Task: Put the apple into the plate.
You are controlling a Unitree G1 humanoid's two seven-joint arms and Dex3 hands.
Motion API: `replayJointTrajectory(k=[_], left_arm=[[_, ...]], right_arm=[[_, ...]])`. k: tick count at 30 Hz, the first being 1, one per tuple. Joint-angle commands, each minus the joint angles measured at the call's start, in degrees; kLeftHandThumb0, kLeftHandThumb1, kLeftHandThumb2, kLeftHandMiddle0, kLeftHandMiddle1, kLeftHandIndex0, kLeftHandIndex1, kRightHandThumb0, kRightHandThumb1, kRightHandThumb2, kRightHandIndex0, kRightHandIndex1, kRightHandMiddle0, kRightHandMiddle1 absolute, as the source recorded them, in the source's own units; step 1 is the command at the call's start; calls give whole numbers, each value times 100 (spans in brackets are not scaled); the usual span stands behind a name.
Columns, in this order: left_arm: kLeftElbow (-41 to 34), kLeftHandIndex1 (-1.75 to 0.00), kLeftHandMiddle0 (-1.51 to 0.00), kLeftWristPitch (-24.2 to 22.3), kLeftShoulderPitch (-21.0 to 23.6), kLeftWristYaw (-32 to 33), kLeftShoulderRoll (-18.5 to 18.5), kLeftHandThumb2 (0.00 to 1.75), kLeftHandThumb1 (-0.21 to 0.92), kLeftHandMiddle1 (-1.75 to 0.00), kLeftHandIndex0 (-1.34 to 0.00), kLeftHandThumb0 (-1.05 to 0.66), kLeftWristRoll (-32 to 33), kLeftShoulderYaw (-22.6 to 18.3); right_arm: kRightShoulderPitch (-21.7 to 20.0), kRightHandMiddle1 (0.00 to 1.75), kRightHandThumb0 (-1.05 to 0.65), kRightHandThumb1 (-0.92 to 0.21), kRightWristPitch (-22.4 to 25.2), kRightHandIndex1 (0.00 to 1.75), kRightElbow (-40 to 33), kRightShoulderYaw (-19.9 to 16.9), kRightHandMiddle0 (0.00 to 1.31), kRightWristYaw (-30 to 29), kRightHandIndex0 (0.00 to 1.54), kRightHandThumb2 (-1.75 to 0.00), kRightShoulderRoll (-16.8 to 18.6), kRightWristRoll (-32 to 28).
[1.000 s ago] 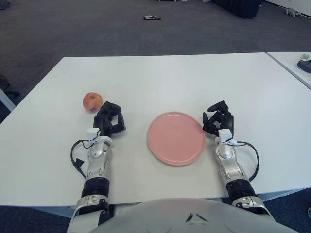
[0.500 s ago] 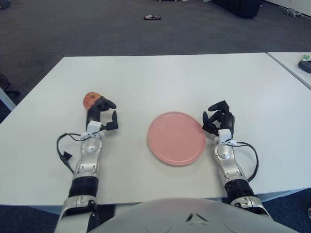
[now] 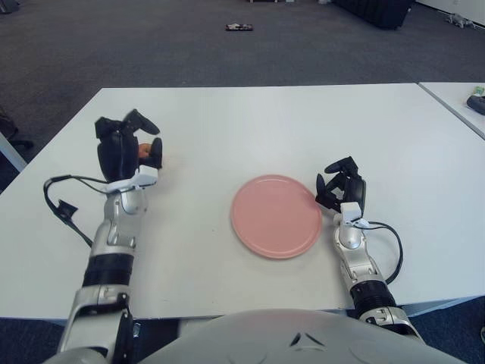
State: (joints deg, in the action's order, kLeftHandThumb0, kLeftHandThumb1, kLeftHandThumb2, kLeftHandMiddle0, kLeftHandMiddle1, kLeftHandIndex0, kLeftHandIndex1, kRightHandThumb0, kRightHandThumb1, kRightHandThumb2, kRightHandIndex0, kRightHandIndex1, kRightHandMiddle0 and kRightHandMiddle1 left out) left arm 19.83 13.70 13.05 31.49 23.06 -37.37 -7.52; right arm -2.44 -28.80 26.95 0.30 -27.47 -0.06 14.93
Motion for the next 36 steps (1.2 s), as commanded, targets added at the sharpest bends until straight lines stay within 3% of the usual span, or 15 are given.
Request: replayJointTrajectory(k=[1,2,5,8,11,22,26,36], left_arm=[[349,-117,-5,-6,280,390,312,93,53,-105,-5,-80,-313,187],[446,-110,-4,-22,372,553,415,93,53,-97,-4,-81,-492,292],[626,-50,-1,-122,545,850,608,88,53,-34,-1,-89,-806,515],[892,-19,0,-257,721,857,847,85,54,-11,0,-96,-984,704],[1242,-6,0,-287,916,762,1051,79,56,-4,0,-102,-1015,865],[2619,0,0,293,1739,35,1444,65,63,0,0,-105,-775,1529],[3381,0,0,543,2092,-279,1435,64,65,0,0,-105,-784,1879],[4413,0,0,902,2708,-1082,1462,64,66,0,0,-105,-642,2353]], right_arm=[[296,175,-43,-48,-62,174,199,10,48,25,87,-112,23,3],[300,175,-43,-48,-64,173,192,6,48,22,87,-112,20,5],[307,175,-43,-47,-64,173,185,0,49,17,89,-113,14,10],[308,175,-43,-47,-69,172,198,-7,49,19,90,-113,5,6],[302,175,-43,-47,-71,172,208,-10,49,15,90,-113,0,3],[329,175,-43,-47,-46,173,160,-20,49,29,90,-113,-26,7],[335,175,-43,-47,-59,174,139,-32,49,4,90,-114,-49,34],[383,175,-43,-48,59,175,57,-74,48,5,88,-112,-47,24]])
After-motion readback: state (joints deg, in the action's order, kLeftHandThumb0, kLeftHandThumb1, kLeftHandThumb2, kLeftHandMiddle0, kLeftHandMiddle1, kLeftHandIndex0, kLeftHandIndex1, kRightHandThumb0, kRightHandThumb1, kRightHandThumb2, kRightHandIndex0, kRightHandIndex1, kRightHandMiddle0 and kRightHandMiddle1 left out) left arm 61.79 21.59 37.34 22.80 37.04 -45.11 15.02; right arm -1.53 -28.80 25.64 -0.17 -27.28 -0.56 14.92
